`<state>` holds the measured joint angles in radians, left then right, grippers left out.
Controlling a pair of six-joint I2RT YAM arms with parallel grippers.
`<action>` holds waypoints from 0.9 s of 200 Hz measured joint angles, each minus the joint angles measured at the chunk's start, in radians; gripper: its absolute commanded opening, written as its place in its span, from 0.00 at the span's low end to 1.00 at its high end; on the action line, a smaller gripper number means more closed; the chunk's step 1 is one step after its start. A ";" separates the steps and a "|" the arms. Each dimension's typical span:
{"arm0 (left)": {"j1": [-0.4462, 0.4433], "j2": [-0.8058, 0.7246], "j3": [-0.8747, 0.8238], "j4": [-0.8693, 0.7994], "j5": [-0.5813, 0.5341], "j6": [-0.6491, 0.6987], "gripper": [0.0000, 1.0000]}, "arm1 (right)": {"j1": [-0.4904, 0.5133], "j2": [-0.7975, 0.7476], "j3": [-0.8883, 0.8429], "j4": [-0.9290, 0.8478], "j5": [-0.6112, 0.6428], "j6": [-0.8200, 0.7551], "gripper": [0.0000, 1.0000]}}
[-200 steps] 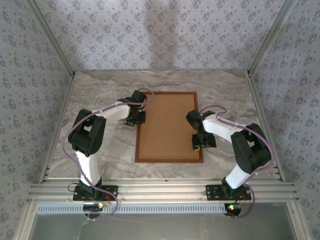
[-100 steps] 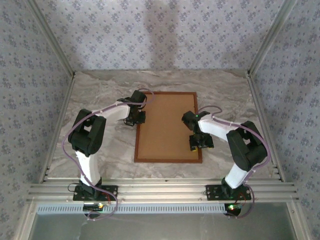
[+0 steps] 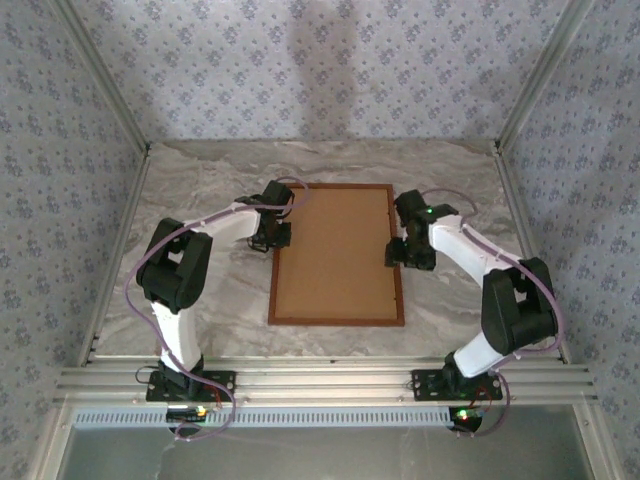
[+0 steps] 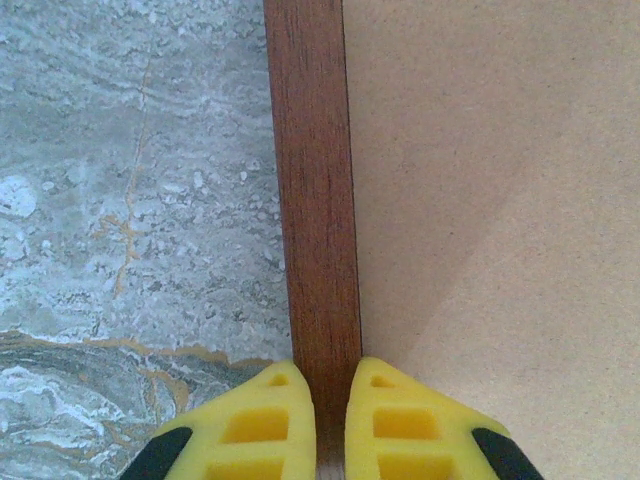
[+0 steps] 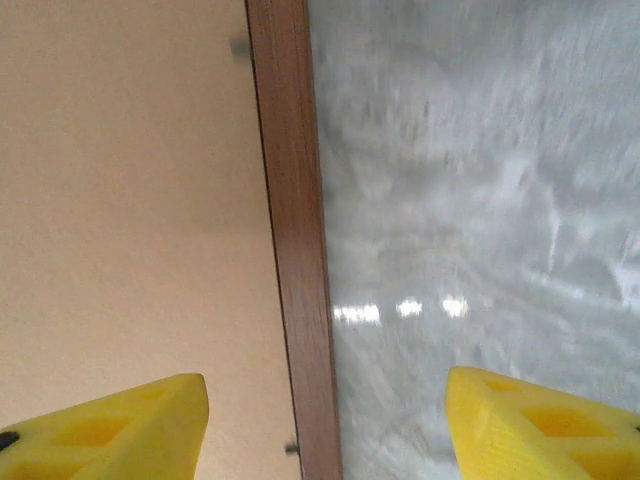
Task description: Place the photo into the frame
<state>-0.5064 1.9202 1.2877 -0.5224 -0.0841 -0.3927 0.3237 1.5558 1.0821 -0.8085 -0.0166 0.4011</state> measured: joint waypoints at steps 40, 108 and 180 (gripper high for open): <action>0.000 0.000 0.013 -0.045 0.001 0.000 0.01 | -0.076 0.077 0.115 0.089 -0.063 -0.050 0.65; 0.055 -0.031 0.045 -0.103 0.010 0.000 0.66 | -0.145 0.364 0.295 0.235 -0.124 -0.088 0.51; 0.201 -0.016 0.236 -0.104 0.035 0.009 0.67 | -0.146 0.509 0.404 0.238 -0.137 -0.143 0.38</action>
<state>-0.3054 1.9041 1.5234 -0.6262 -0.0494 -0.3836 0.1772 2.0647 1.4864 -0.5709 -0.1539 0.2577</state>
